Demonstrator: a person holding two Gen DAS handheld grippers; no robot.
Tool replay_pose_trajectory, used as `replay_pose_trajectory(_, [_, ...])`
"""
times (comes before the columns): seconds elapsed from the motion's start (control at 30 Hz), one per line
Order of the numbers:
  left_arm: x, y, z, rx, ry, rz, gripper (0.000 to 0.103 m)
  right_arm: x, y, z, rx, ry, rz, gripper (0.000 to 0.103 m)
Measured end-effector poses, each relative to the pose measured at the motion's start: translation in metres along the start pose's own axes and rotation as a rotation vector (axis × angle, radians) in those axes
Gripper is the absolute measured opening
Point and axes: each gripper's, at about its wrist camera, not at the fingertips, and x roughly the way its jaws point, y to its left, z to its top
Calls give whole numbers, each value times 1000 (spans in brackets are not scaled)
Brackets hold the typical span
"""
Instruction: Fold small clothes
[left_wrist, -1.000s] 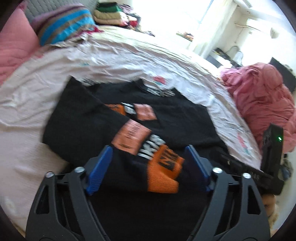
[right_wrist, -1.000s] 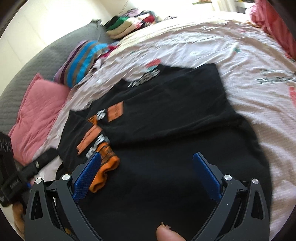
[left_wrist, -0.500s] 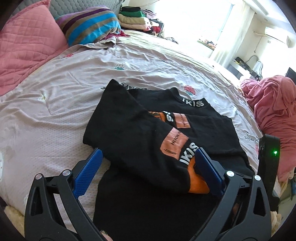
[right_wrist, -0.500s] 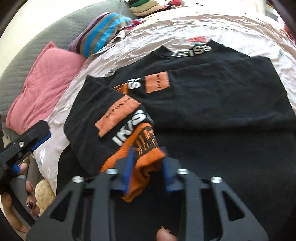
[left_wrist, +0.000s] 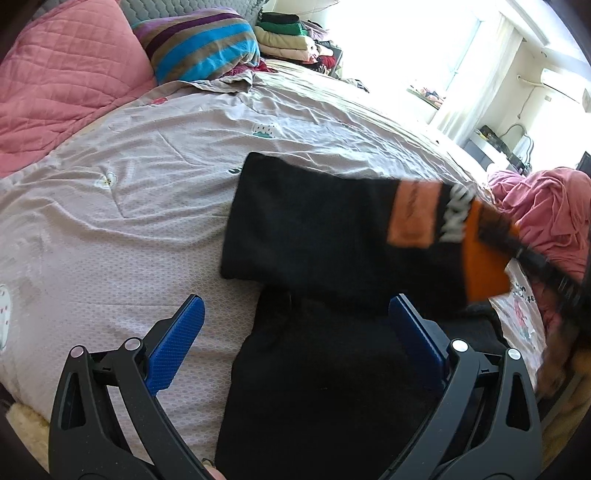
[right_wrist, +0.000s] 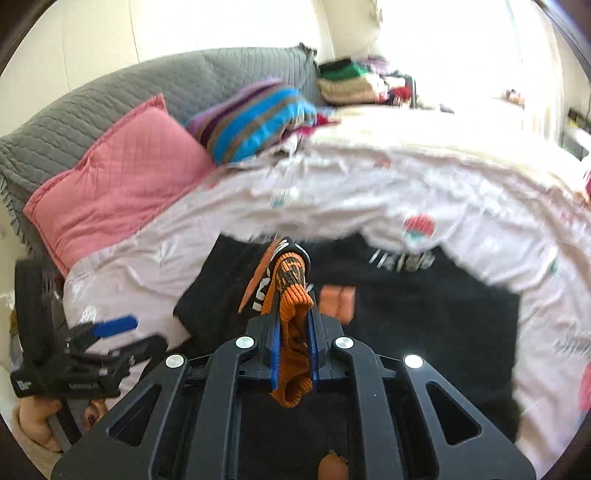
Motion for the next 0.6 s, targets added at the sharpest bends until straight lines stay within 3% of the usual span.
replay_pose_trajectory(0.23, [-1, -1, 1, -10, -11, -8, 93, -14, -45, 19, 39, -58, -97, 10])
replay_pose_trajectory(0.6, [8, -16, 3, 33, -4, -20, 93, -20, -102, -11, 112, -50, -212, 10])
